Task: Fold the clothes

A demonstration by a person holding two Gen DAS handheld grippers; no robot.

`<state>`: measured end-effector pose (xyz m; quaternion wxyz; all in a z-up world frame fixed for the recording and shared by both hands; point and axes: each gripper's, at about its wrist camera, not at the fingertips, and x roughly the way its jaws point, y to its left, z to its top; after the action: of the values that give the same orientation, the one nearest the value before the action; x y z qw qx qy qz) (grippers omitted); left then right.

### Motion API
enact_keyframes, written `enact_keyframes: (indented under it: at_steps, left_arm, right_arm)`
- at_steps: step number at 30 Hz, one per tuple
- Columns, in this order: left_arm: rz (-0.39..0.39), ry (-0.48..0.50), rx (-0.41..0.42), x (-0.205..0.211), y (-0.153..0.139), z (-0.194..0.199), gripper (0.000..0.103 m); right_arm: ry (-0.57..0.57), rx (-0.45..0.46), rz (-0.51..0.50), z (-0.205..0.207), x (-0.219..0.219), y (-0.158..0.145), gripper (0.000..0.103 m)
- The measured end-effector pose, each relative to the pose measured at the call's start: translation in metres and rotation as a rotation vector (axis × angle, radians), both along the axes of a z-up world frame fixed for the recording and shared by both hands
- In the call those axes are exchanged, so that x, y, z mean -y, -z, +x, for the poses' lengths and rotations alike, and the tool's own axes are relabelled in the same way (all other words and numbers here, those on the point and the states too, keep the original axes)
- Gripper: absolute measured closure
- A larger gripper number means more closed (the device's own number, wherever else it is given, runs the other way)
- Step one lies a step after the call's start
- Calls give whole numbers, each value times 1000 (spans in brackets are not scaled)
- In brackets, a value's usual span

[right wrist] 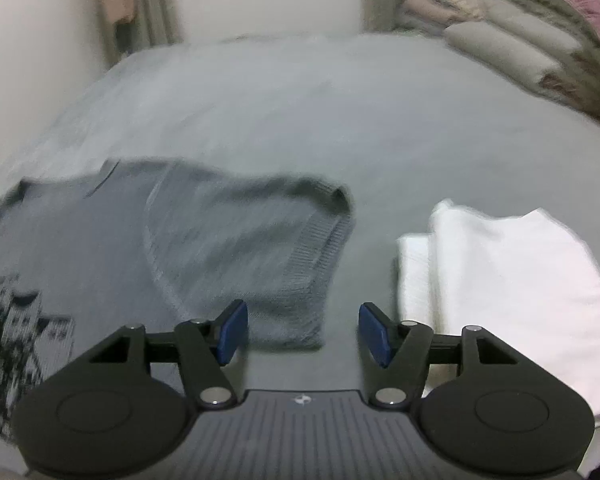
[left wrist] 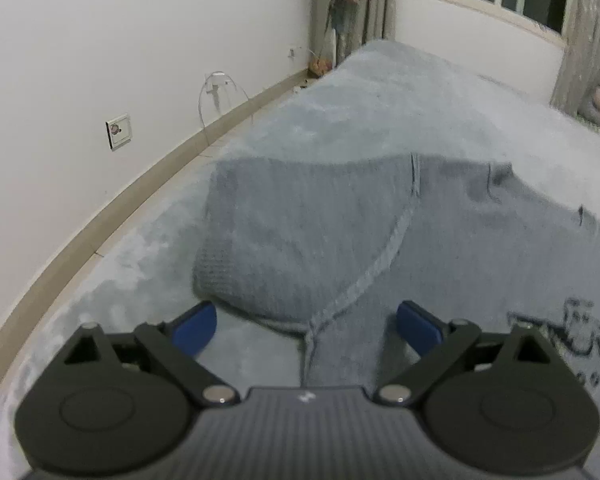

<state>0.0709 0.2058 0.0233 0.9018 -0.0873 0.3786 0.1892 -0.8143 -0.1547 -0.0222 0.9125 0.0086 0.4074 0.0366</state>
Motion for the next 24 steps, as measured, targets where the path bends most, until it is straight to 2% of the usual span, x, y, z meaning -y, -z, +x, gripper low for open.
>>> enact_keyframes:
  at_steps: [3,4,5,6,9,13,19,21,24]
  left_arm:
    - [9,1,0,2,0,0,5]
    - [6,0,1,2,0,-1,5]
    - [6,0,2,2,0,-1,5]
    - [8,1,2,3,0,-2,5]
    - [9,2,3,1,0,-2,5]
    - [-9,4,16,2,-3,-2,4]
    - [6,17,5,4,-1,-1,3]
    - [-8,9,11,2,-2,-1,3]
    - [-18,9,19,4,-4,-2,3]
  right_arm:
    - [-15,8,-14,2,-9,8,58]
    - [-16,12,-14,2,-11,7,81]
    - [-14,13,-5,1,-10,5,92]
    - [-11,13,6,1,-10,3,92]
    - [12,38,-50,-3,-10,0,93]
    - [26,80,-37,-8,-2,-14,94]
    - [46,41,-104,2,-8,7,94]
    - [33,63,-129,-1,-14,2,94]
    - [-6,106,-145,-6,-23,-10,88]
